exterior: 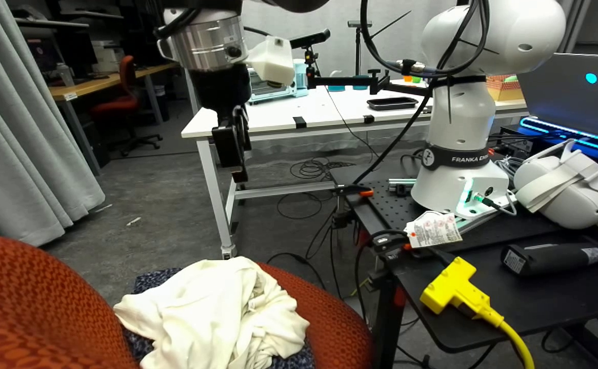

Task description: Hang the white blanket on the backrest of the orange chair

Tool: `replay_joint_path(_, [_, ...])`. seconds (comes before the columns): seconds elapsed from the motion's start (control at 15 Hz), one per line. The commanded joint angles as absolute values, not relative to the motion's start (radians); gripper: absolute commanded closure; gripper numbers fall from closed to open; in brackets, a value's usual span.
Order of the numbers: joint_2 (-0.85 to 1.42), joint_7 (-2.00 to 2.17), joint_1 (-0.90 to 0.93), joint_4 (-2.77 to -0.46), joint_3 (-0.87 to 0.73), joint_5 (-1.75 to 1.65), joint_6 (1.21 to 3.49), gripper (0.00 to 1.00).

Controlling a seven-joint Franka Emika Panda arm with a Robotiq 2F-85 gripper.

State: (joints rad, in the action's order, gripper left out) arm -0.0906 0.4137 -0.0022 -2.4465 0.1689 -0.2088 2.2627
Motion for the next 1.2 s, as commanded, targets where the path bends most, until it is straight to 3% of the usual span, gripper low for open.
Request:
replay_joint_path(0.0, [0.077,0.244,0.007,-2.392,0.114,-0.234,2.440,0.00])
replay_joint_path(0.2, [0.257,0.113,0.006,-2.323,0.077,-0.218,2.598,0.00])
replay_joint_path(0.4, [0.220,0.007,0.037,-2.280,0.117,-0.129,2.505,0.00])
replay_joint_path(1.13, [0.232,-0.095,0.025,-2.329,0.097,-0.118,2.602,0.00])
